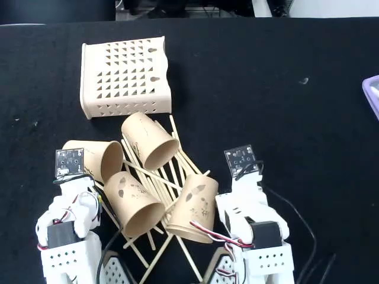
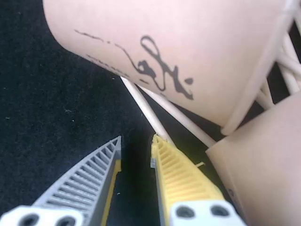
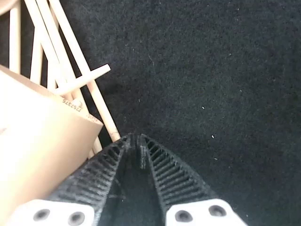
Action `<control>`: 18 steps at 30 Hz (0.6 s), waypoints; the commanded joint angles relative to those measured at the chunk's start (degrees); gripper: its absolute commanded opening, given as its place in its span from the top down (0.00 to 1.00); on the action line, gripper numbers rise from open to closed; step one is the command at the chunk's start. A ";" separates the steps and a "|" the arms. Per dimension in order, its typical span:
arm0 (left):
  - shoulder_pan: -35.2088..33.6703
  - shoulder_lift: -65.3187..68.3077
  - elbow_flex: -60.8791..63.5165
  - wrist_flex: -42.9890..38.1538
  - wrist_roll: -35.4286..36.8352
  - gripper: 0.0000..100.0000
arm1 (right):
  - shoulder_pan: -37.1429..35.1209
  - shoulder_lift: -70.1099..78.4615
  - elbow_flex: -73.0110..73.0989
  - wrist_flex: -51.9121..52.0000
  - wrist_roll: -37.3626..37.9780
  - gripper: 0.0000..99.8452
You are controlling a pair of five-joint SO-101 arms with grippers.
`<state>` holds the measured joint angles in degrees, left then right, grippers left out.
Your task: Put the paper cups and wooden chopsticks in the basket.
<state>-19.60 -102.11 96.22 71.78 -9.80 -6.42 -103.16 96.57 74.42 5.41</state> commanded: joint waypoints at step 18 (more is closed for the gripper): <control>-9.80 -0.35 -6.90 -1.49 -0.79 0.88 | 1.05 -4.88 -0.22 -1.85 0.79 0.97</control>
<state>-24.53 -102.11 95.52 71.78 -9.89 -6.42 -103.16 96.57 74.42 5.41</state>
